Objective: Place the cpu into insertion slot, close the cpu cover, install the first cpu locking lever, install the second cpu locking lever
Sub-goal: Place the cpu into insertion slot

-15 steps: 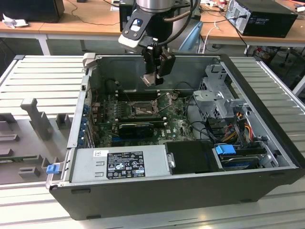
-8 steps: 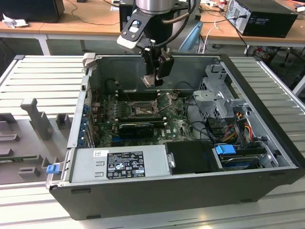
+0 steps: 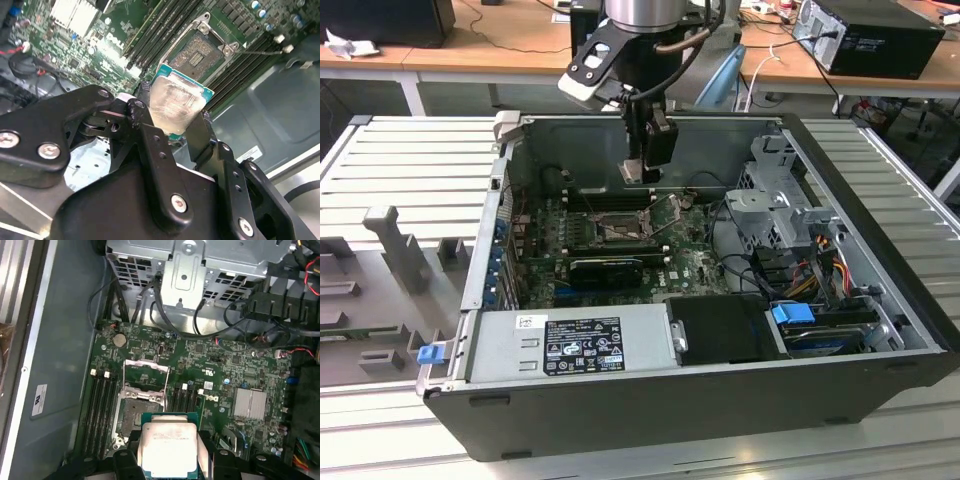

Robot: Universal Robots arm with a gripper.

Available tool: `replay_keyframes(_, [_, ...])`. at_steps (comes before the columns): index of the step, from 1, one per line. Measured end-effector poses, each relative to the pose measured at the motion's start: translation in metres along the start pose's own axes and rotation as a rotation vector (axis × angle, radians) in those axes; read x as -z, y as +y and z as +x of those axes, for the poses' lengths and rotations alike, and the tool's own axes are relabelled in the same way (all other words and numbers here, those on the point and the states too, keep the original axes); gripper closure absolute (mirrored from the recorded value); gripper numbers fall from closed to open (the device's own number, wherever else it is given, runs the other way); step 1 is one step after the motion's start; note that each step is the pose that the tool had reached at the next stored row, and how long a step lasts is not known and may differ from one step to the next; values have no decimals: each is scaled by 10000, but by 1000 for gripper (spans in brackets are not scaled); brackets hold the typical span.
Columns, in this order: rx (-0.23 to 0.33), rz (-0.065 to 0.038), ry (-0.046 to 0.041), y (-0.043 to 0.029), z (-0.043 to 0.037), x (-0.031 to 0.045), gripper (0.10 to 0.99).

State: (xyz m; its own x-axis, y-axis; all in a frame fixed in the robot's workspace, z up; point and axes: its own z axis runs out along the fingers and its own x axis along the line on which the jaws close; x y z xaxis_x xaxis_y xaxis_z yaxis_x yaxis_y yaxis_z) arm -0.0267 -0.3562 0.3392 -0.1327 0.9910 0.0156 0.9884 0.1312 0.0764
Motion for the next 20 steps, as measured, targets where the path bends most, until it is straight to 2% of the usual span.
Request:
replay_keyframes(1, [-336,-6,-26,0,0,-6,557])
replay_keyframes(3, [-530,-7,-40,-1,0,-11,557])
replay_keyframes(14, [-760,-8,-60,-7,-2,-92,557])
replay_keyframes(16, [-966,-13,-73,-8,-2,-95,557])
replay_keyframes(20, [-1748,-24,-134,-8,-2,-98,557])
